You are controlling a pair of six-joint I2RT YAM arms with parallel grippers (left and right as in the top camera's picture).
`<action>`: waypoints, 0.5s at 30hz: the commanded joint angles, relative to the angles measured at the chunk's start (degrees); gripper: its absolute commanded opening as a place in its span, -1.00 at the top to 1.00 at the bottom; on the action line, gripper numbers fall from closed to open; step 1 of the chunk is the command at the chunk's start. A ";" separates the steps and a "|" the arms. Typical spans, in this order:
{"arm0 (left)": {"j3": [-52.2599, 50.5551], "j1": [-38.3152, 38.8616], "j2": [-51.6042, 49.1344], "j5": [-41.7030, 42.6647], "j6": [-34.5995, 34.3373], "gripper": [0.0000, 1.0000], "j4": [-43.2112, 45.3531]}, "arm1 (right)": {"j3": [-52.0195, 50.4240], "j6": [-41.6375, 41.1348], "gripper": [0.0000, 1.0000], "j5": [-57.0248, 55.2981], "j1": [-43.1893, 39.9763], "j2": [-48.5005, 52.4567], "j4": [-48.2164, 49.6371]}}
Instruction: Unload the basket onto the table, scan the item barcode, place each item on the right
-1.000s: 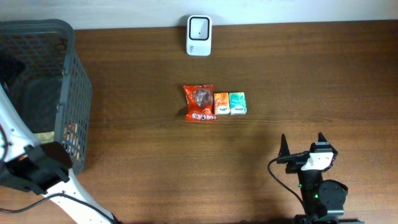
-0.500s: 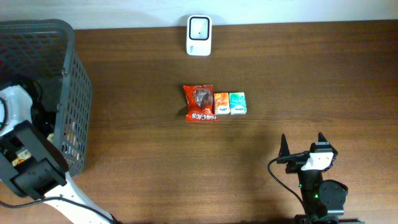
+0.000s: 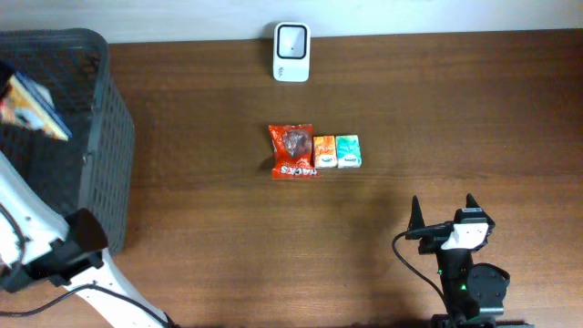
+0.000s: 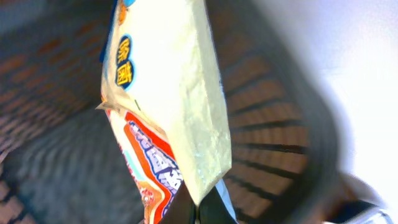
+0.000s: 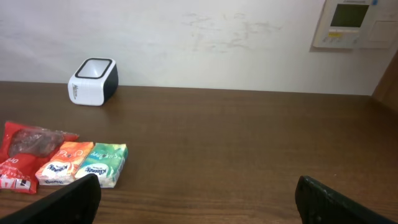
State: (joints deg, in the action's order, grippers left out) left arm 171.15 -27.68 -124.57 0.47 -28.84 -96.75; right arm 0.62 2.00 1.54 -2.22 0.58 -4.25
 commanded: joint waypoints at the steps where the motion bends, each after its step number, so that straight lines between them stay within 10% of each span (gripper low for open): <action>1: 8.59 10.25 6.78 2.84 7.93 1.00 2.73 | -0.31 0.35 -0.97 0.52 -0.33 -0.39 -0.26; 6: 4.92 38.49 6.99 1.40 15.80 1.00 3.48 | -0.31 0.35 -0.97 0.52 -0.33 -0.39 -0.26; 8: -1.75 46.40 1.95 -11.78 18.05 1.00 1.46 | -0.31 0.35 -0.97 0.52 -0.33 -0.39 -0.26; 15: -34.45 53.20 -11.32 -21.22 18.01 1.00 9.25 | -0.31 0.35 -0.97 0.52 -0.33 -0.39 -0.26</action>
State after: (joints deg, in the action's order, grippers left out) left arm 144.73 24.86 -134.04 -16.19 -11.70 -92.44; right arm 0.62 1.98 1.54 -2.22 0.58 -4.25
